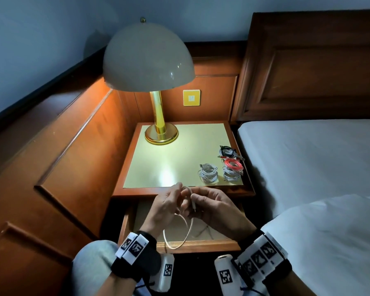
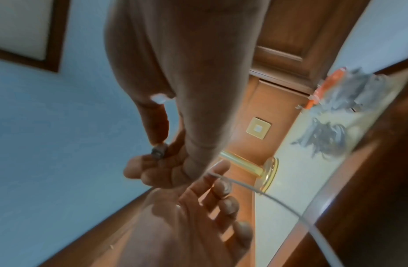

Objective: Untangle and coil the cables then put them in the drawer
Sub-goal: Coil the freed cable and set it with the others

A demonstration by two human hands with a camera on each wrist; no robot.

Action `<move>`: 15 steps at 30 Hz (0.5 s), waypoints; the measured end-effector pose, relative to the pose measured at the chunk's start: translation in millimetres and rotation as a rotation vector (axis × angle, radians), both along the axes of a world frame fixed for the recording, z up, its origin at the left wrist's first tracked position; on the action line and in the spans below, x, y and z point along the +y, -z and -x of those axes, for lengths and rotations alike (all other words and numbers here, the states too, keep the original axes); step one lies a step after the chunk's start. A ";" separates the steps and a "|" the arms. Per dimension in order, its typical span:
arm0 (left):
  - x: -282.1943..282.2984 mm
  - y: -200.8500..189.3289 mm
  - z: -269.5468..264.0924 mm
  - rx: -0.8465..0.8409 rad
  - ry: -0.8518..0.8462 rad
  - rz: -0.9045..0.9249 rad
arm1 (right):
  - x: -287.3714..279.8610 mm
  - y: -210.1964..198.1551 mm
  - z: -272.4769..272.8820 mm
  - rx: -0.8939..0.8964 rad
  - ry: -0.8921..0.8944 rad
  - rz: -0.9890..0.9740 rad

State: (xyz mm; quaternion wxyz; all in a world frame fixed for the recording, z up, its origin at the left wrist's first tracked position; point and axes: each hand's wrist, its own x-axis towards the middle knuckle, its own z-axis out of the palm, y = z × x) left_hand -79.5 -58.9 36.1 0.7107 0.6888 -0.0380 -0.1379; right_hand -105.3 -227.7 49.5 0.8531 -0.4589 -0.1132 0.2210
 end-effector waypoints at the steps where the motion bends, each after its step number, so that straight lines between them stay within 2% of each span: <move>1: -1.6 6.1 -0.4 -0.018 -0.009 -0.003 | -0.7 -0.4 -0.7 0.041 -0.011 -0.073; 4: -8.4 15.6 4.3 -0.069 -0.038 0.004 | -1.9 2.0 -1.6 0.125 -0.045 -0.202; 8: -16.9 15.1 6.0 -0.121 -0.091 0.041 | -1.7 6.8 -1.2 0.184 -0.147 -0.247; 10: -16.7 16.4 2.9 -0.117 -0.082 0.055 | 0.4 7.1 -2.3 0.156 -0.193 -0.264; 13: -16.2 25.0 2.6 -0.157 -0.011 0.003 | 3.0 4.0 -9.5 0.091 -0.118 -0.290; 15: -17.0 29.2 6.5 -0.092 0.014 -0.041 | 2.0 -2.1 -14.9 0.043 0.016 -0.274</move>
